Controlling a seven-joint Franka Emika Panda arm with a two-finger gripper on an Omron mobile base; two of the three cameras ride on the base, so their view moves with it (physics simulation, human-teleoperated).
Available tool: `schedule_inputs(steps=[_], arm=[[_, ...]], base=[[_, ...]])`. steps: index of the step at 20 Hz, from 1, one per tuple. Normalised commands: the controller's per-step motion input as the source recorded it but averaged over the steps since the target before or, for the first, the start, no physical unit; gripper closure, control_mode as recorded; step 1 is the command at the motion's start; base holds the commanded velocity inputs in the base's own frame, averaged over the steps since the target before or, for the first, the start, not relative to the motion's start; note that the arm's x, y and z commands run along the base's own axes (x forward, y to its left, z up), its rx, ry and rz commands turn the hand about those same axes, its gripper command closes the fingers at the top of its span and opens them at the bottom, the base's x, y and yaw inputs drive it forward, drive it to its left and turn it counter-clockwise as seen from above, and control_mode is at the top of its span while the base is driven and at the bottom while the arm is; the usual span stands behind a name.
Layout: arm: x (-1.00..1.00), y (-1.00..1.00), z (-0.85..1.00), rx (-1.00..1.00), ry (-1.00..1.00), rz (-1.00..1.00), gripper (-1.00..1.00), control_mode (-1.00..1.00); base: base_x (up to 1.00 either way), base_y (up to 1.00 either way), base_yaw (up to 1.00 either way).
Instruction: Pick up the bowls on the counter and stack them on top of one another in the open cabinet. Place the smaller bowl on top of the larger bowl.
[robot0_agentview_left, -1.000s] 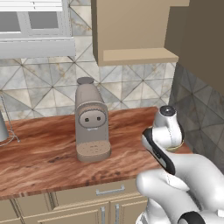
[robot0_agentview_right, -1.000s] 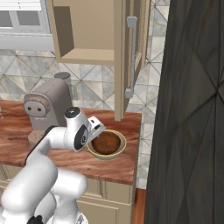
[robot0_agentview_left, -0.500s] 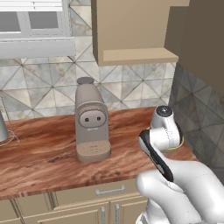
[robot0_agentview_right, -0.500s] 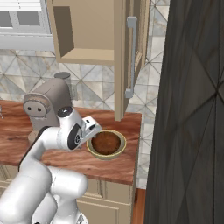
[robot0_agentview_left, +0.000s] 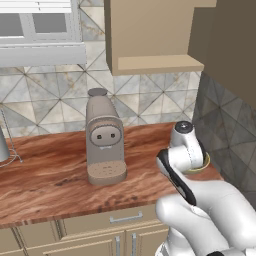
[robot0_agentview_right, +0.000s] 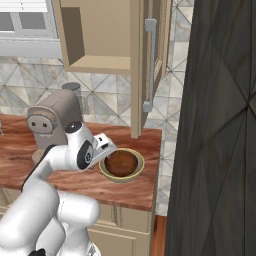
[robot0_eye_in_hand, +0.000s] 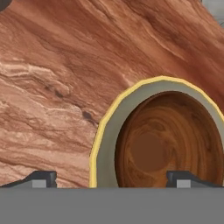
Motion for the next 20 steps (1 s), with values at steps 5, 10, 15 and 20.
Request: schedule_inputs(steps=[5, 10, 15, 20], arm=[[0.00, 0.15, -0.10, 0.00, 0.00, -0.02, -1.00, -1.00], [0.00, 0.25, -0.10, 0.00, 0.04, -0.01, -1.00, -1.00], [0.01, 0.15, -0.13, 0.00, 0.04, -0.01, -1.00, -1.00], [0.06, 0.09, -0.15, 0.00, 0.05, -0.02, -1.00, -1.00]], base=[[0.00, 0.00, 0.00], [0.00, 0.00, 0.00], [0.00, 0.00, 0.00], [0.00, 0.00, 0.00]])
